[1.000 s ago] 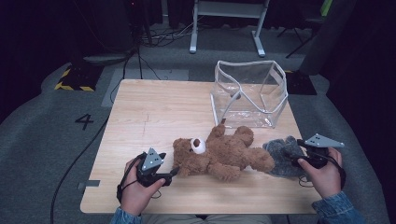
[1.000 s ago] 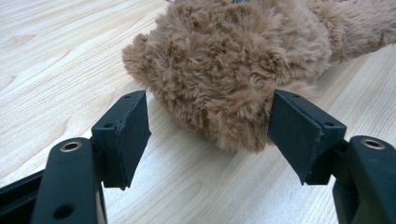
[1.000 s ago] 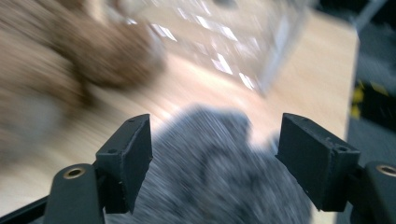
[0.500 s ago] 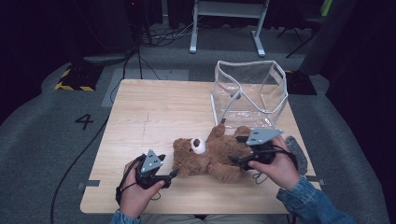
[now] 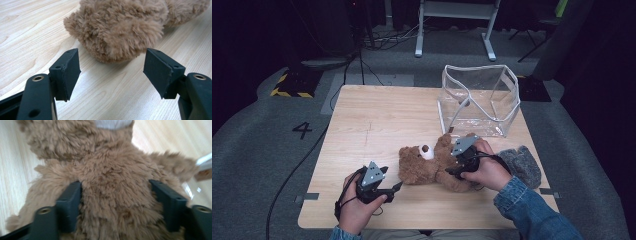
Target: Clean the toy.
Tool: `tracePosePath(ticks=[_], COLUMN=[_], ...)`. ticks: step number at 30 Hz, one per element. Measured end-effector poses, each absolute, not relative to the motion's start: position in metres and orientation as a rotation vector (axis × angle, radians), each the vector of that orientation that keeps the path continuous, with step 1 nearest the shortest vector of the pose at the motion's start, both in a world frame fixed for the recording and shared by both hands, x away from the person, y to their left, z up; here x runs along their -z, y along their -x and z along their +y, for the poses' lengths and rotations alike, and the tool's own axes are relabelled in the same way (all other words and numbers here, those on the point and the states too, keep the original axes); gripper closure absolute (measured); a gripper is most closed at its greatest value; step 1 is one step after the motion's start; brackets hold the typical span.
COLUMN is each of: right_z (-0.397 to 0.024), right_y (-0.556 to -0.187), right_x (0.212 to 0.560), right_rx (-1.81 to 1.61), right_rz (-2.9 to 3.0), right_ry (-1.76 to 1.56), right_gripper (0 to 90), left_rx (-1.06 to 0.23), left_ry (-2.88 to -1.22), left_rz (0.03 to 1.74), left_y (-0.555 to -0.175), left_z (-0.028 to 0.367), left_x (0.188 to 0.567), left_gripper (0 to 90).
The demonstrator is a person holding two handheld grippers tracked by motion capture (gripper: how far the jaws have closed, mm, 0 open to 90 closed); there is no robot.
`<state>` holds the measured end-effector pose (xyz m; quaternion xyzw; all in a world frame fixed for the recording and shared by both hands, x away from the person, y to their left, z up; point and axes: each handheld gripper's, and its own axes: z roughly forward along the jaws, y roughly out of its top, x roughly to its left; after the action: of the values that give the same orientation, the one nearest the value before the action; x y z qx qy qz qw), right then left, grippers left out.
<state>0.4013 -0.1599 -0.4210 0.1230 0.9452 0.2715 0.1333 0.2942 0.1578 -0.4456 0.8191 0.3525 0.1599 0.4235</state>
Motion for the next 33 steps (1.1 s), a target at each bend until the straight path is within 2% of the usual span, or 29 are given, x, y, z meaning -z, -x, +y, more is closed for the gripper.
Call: tracePosePath(ticks=[1, 2, 4, 5, 6, 9, 11, 17, 25, 33], right_z=[-0.160, -0.157, -0.156, -0.156, -0.153, -0.150, -0.149, -0.170, -0.235, -0.300], right_y=[-0.401, -0.403, -0.406, -0.406, -0.409, -0.407, -0.402, -0.375, -0.327, -0.301], right_x=[0.421, 0.423, 0.425, 0.425, 0.428, 0.427, 0.422, 0.397, 0.360, 0.359], right_rx=[-0.787, -0.747, -0.723, -0.723, -0.717, -0.697, -0.713, -0.843, -1.035, -1.006], right_rz=[2.741, 2.758, 2.789, 2.789, 2.815, 2.826, 2.785, 2.645, 2.485, 2.335], right_ry=[-0.357, -0.362, -0.387, -0.387, -0.404, -0.390, -0.385, -0.434, -0.634, -0.843], right_gripper=[33.5, 39.9, 46.7, 46.7, 57.2, 71.0, 76.9, 79.4, 78.1, 76.7], left_rx=[-0.397, -0.378, -0.380, -0.380, -0.374, -0.376, -0.385, -0.393, -0.388, -0.373], left_ry=[-2.049, -2.038, -2.043, -2.043, -2.043, -2.041, -2.034, -2.003, -2.003, -2.032], left_rz=[0.882, 0.893, 0.890, 0.890, 0.887, 0.887, 0.891, 0.903, 0.873, 0.836], left_y=[-0.294, -0.293, -0.293, -0.293, -0.293, -0.293, -0.293, -0.294, -0.301, -0.311], left_z=[0.157, 0.155, 0.154, 0.154, 0.154, 0.156, 0.158, 0.163, 0.155, 0.141], left_x=[0.446, 0.446, 0.447, 0.447, 0.447, 0.447, 0.446, 0.444, 0.442, 0.443], left_gripper=[29.5, 29.4, 29.4, 29.4, 29.4, 29.4, 29.4, 29.7, 29.8, 29.8])
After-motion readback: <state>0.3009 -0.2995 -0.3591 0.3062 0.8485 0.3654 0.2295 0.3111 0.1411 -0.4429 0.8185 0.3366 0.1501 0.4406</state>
